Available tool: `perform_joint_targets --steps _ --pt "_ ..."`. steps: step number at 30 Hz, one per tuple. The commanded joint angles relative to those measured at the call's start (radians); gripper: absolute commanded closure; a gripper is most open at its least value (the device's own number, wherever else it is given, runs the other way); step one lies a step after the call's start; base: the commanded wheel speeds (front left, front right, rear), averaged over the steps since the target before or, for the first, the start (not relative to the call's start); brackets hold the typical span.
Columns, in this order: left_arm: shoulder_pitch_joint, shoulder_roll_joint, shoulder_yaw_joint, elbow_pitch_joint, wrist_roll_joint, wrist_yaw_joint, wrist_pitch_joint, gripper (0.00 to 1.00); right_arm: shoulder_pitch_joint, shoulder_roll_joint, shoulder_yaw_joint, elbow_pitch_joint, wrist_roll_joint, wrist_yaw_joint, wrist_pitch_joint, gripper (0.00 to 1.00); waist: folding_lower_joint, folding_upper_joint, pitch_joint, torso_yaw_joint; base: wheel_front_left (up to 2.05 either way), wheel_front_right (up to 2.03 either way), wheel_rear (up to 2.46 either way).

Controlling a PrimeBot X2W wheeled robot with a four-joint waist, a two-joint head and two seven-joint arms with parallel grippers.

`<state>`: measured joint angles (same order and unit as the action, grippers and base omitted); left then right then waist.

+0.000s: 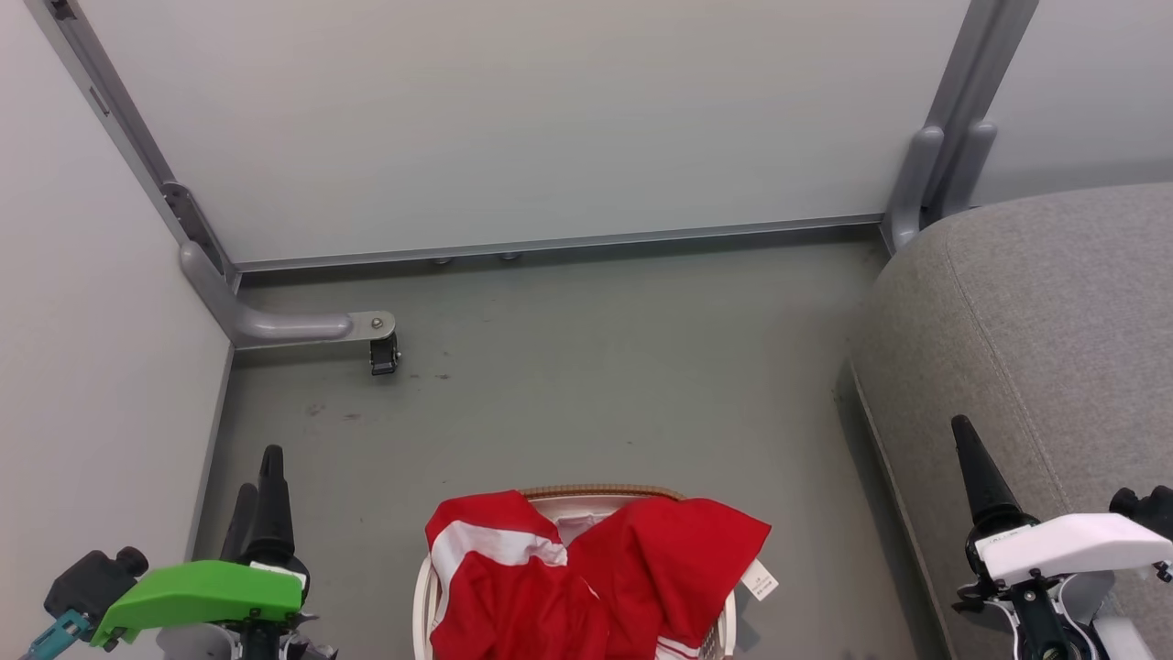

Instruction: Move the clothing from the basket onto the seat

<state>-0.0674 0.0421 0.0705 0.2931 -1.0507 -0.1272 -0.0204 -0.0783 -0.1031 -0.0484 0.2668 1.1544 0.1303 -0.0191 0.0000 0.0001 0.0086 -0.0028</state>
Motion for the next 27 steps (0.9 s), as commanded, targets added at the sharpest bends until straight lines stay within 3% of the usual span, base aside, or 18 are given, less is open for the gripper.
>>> perform_joint_targets --steps 1,27 --pt "-0.012 0.008 -0.001 -0.015 0.044 -0.002 -0.01 0.0 -0.028 -0.012 0.006 -0.016 -0.041 0.0 -0.011 0.0 0.0 -0.0001 0.001 -0.001 0.0 0.0 0.0" --pt "-0.002 0.03 -0.055 0.01 0.433 0.026 -0.099 0.0 -0.039 -0.045 0.063 -0.016 -0.437 0.0 -0.1 0.0 0.0 -0.0001 0.002 -0.009 0.0 0.0 0.0"
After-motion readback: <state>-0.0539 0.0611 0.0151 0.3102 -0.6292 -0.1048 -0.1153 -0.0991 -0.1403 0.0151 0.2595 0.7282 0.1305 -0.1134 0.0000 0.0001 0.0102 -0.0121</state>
